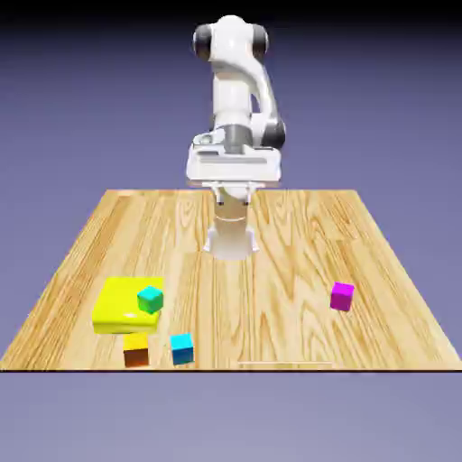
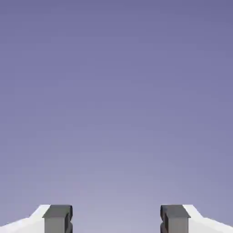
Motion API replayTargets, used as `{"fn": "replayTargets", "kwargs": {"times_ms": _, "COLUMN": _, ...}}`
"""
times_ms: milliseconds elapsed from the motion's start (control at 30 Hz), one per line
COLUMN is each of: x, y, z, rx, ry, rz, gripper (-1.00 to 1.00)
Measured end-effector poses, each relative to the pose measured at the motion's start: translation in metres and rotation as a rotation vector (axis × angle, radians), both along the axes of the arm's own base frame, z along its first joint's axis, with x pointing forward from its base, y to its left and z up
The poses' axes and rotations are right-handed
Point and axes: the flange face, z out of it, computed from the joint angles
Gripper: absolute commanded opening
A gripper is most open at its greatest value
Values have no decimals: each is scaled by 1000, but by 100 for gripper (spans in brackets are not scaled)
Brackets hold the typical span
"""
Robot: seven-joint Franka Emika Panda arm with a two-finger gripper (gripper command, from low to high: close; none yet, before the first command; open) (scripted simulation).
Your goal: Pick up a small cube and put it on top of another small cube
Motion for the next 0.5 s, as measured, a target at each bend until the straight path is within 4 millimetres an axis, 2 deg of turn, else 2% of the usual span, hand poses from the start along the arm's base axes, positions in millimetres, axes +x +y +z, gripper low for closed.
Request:
{"fn": "replayTargets", "kwargs": {"times_ms": 133, "x": 29, "y": 48, "z": -30, "rx": -77, "ry": 195, "rz": 113, "gripper": 0}}
{"fn": "replayTargets", "kwargs": {"times_ms": 267, "x": 48, "y": 99, "z": -64, "rx": -163, "ry": 383, "rz": 220, "gripper": 0}}
{"fn": "replayTargets", "kwargs": {"times_ms": 367, "x": 55, "y": 137, "z": -92, "rx": -234, "ry": 518, "rz": 296, "gripper": 0}}
{"fn": "replayTargets", "kwargs": {"times_ms": 500, "x": 55, "y": 191, "z": -130, "rx": -339, "ry": 687, "rz": 402, "gripper": 0}}
